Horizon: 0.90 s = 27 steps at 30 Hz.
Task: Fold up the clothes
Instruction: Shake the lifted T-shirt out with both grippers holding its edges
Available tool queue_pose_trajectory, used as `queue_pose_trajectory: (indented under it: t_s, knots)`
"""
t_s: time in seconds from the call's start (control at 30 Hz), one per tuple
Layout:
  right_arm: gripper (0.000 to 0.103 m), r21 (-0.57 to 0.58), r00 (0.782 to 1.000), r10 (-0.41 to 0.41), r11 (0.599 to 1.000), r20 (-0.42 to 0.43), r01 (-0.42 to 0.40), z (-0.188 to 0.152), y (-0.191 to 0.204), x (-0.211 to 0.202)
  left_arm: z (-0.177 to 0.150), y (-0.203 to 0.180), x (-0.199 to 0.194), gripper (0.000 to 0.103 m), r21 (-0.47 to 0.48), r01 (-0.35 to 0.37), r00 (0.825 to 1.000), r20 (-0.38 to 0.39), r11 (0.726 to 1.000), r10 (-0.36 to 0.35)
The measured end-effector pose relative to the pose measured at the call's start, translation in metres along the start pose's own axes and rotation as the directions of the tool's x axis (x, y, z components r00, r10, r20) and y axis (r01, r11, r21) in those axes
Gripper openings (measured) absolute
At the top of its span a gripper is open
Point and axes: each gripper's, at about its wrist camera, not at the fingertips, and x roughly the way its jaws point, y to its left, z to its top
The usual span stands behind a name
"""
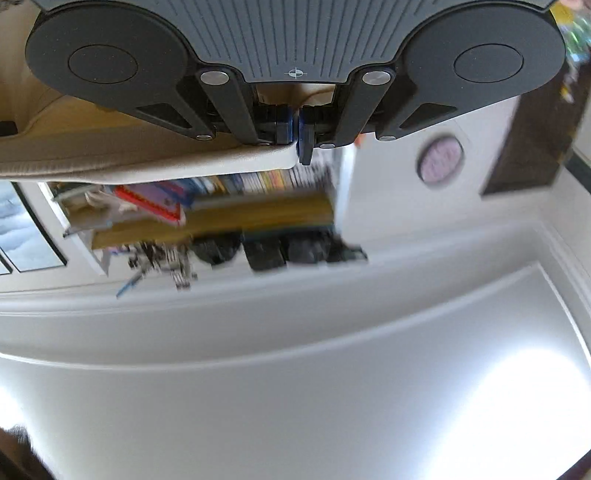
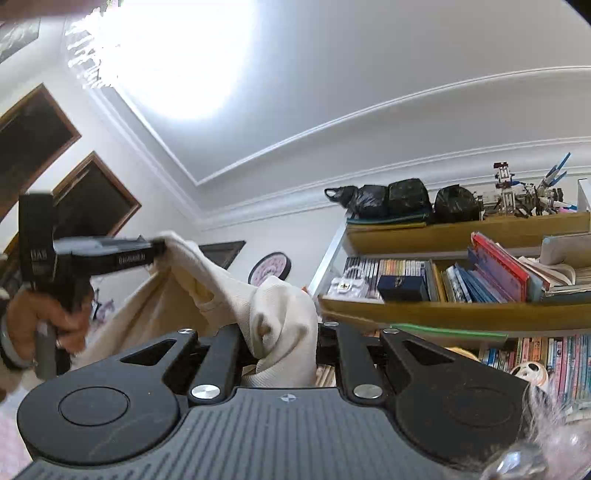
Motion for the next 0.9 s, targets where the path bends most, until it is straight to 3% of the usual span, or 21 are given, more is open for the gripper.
queue_pose_trajectory:
  t_s: [0.07, 0.13, 0.17, 0.2, 0.23, 0.27, 0.3, 0.4, 0.47, 0.5, 0.53, 0.63, 0.7, 0.9]
  knots:
    - [0.012, 0.028, 0.998, 0.0, 1.0, -0.055, 0.002, -0.009, -0.002, 0.009, -0.014, 0.003, 0.017, 0.003, -0.012, 0.018, 0.998, -0.067, 1.0, -0.019]
    - [0.012, 0.075, 0.985, 0.011, 0.997, -0.175, 0.002, -0.034, -0.002, 0.026, -0.028, 0.006, 0.033, 0.003, -0.026, 0.036, 0.99, -0.133, 0.999, -0.039]
    - [0.012, 0.103, 0.967, 0.023, 0.995, -0.254, 0.003, -0.052, -0.002, 0.035, -0.035, 0.008, 0.041, 0.003, -0.033, 0.044, 0.985, -0.166, 0.999, -0.049]
    - [0.012, 0.132, 0.938, 0.039, 0.991, -0.345, 0.008, -0.075, 0.0, 0.045, -0.055, 0.009, 0.053, 0.003, -0.032, 0.053, 0.969, -0.242, 0.998, -0.059]
    - [0.012, 0.161, 0.9, 0.055, 0.987, -0.432, 0.017, -0.102, 0.002, 0.054, -0.088, 0.012, 0.064, 0.003, -0.026, 0.061, 0.934, -0.35, 0.998, -0.066]
    - [0.012, 0.188, 0.854, 0.071, 0.982, -0.515, 0.032, -0.135, 0.006, 0.061, -0.123, 0.014, 0.072, 0.003, -0.018, 0.069, 0.889, -0.452, 0.997, -0.069]
    - [0.012, 0.214, 0.801, 0.09, 0.976, -0.592, 0.049, -0.168, 0.01, 0.068, -0.16, 0.014, 0.082, 0.004, -0.011, 0.081, 0.832, -0.55, 0.997, -0.073]
    - [0.012, 0.272, 0.603, 0.15, 0.956, -0.783, 0.115, -0.269, 0.023, 0.087, -0.246, 0.015, 0.091, 0.004, -0.003, 0.119, 0.675, -0.733, 0.993, -0.083]
    - [0.012, 0.253, 0.492, 0.148, 0.955, -0.858, 0.154, -0.33, 0.036, 0.09, -0.288, 0.01, 0.099, 0.004, 0.012, 0.149, 0.598, -0.798, 0.989, -0.08]
    - [0.012, 0.24, 0.45, 0.143, 0.956, -0.882, 0.168, -0.353, 0.041, 0.093, -0.303, 0.009, 0.106, 0.004, 0.009, 0.154, 0.572, -0.817, 0.988, -0.081]
    - [0.012, 0.23, 0.426, 0.135, 0.956, -0.895, 0.181, -0.37, 0.042, 0.099, -0.313, 0.009, 0.115, 0.004, 0.008, 0.153, 0.557, -0.827, 0.988, -0.08]
    - [0.012, 0.194, 0.36, 0.108, 0.958, -0.927, 0.209, -0.415, 0.045, 0.119, -0.329, 0.006, 0.158, 0.004, 0.01, 0.156, 0.541, -0.837, 0.988, -0.077]
    - [0.012, 0.16, 0.344, 0.083, 0.966, -0.935, 0.203, -0.431, 0.042, 0.14, -0.342, 0.005, 0.183, 0.004, 0.017, 0.166, 0.527, -0.846, 0.986, -0.074]
    - [0.012, 0.091, 0.325, 0.02, 0.975, -0.945, 0.203, -0.472, 0.02, 0.184, -0.371, 0.002, 0.217, 0.004, 0.046, 0.177, 0.522, -0.851, 0.983, -0.054]
